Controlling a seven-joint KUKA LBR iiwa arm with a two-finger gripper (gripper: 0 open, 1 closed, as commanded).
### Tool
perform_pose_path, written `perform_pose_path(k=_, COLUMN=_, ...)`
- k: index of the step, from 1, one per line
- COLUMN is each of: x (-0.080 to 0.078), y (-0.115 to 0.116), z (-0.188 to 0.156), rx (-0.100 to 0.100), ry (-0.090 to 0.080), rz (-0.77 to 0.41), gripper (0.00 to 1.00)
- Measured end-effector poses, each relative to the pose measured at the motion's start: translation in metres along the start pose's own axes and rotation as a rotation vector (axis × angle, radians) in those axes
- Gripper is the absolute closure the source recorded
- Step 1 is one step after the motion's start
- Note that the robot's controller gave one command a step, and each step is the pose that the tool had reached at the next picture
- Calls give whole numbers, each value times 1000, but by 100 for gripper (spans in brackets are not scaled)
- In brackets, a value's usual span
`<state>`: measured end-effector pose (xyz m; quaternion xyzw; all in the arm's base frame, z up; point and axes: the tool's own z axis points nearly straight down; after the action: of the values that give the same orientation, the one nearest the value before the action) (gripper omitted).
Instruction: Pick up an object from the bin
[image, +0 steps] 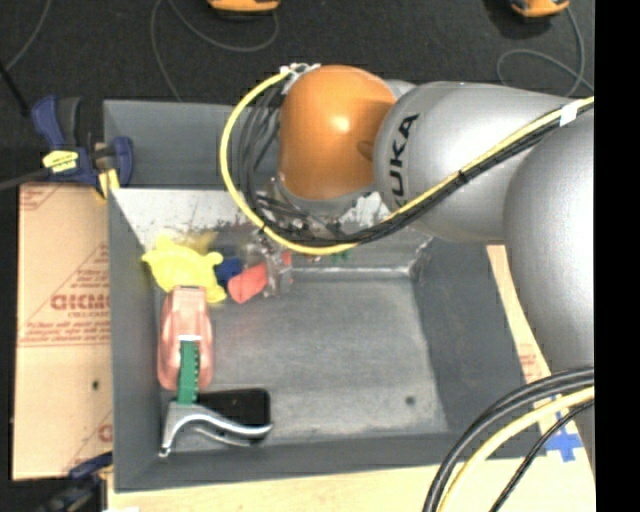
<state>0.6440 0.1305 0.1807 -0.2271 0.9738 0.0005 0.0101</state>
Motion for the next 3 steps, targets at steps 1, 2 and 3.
perform_pose_path(k=1, x=-5, y=-2, z=47, rx=2, ry=-11, rz=9, gripper=100)
perform_pose_path(k=2, x=-4, y=-1, z=37, rx=-2, ry=8, rz=-13, gripper=100)
perform_pose_path(k=3, x=-5, y=0, z=-14, rx=2, ry=-12, rz=13, gripper=100)
